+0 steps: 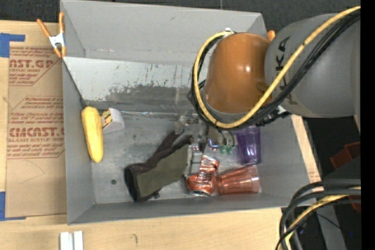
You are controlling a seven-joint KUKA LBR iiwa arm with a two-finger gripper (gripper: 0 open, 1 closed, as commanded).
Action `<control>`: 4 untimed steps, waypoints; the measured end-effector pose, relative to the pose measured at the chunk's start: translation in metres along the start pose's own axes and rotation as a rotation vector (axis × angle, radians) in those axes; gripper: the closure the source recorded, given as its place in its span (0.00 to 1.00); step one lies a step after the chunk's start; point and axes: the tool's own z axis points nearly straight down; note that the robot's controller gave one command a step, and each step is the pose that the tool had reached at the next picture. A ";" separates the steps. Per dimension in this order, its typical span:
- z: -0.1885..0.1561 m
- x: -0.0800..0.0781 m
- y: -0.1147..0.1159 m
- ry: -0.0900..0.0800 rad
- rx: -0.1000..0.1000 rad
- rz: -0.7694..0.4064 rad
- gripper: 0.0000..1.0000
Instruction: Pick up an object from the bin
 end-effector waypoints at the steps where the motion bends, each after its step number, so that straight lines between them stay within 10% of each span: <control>1: -0.004 -0.002 0.000 -0.008 -0.001 0.001 0.00; 3: 0.057 -0.022 0.004 -0.010 0.001 -0.079 0.00; 4: 0.113 -0.035 0.010 -0.008 -0.001 -0.019 1.00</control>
Offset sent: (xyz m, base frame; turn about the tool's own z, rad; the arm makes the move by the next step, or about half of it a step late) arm 0.0357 0.0073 -0.1133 -0.1611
